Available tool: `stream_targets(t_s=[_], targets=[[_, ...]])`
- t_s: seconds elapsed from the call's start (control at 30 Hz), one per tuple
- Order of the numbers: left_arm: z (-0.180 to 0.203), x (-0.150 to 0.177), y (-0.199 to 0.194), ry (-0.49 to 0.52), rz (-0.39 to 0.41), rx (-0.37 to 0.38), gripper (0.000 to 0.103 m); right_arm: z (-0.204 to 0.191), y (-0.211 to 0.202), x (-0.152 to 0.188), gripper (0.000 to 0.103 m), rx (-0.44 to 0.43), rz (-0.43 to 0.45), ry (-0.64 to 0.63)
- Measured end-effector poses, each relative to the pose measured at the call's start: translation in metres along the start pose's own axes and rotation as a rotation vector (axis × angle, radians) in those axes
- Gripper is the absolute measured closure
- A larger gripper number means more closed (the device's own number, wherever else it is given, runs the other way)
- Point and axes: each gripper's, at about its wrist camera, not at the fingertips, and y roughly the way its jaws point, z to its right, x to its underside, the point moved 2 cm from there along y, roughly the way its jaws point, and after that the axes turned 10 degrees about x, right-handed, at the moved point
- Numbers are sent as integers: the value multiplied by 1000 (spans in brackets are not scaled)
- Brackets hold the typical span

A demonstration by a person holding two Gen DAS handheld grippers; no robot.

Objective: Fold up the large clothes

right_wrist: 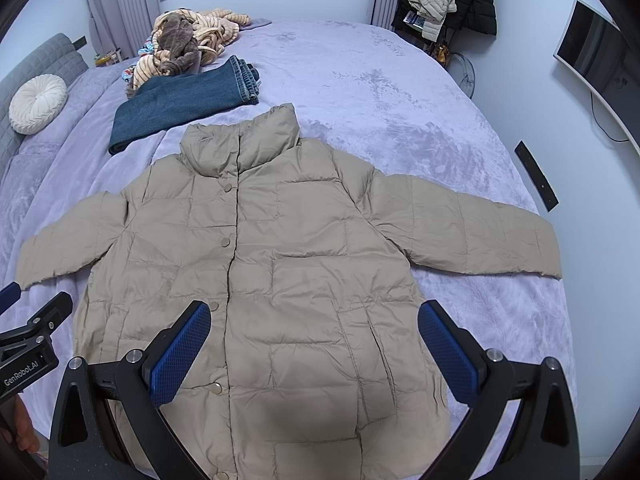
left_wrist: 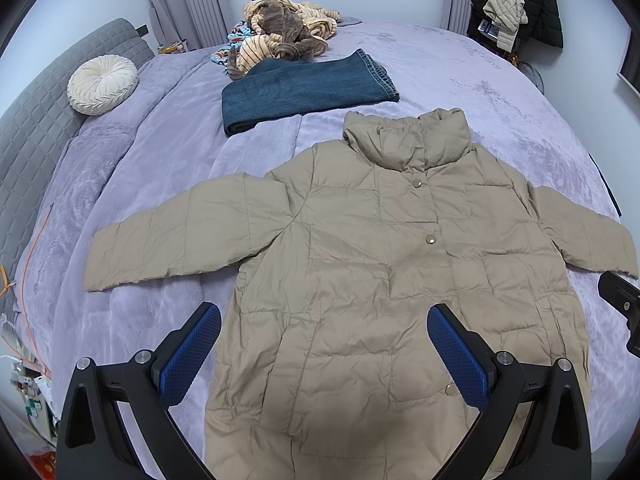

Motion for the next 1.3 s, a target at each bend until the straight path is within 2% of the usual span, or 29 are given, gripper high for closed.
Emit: stream_targets(t_s=[0.67,1.3], targets=[[-6,4,-1,-2,-12,-5,0,0,1,-1,0,0,2,0],[16,-5,12,-35,-45,-32,0,4,19,-13,0,-40,-21,-22]])
